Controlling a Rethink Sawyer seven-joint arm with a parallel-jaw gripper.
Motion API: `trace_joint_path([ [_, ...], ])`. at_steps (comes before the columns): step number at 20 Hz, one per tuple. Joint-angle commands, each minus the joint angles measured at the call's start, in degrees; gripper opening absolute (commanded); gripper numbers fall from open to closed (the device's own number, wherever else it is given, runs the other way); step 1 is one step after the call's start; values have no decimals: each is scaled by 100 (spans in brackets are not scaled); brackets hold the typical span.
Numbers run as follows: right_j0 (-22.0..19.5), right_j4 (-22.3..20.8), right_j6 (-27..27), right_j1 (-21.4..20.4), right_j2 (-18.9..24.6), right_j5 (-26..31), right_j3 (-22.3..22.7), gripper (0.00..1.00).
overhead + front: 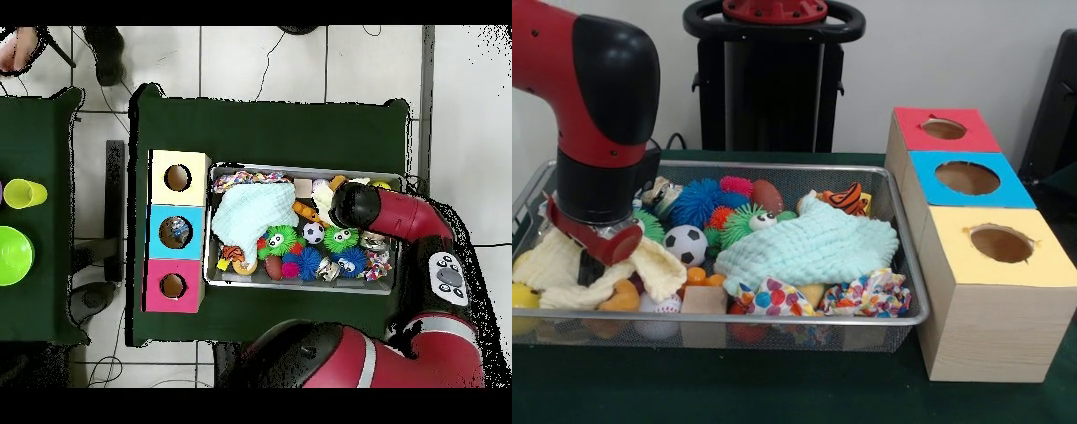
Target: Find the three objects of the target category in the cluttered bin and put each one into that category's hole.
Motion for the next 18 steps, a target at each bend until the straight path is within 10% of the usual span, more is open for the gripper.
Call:
trace_joint_path([
  [1, -157, -105, -133, 424, 800, -283, 265, 0],
  [11, -424, -425, -1097, -834, 1350, 235, 1706, 0],
  [18, -770, -641, -1256, -629, 1730, 180, 1845, 0],
])
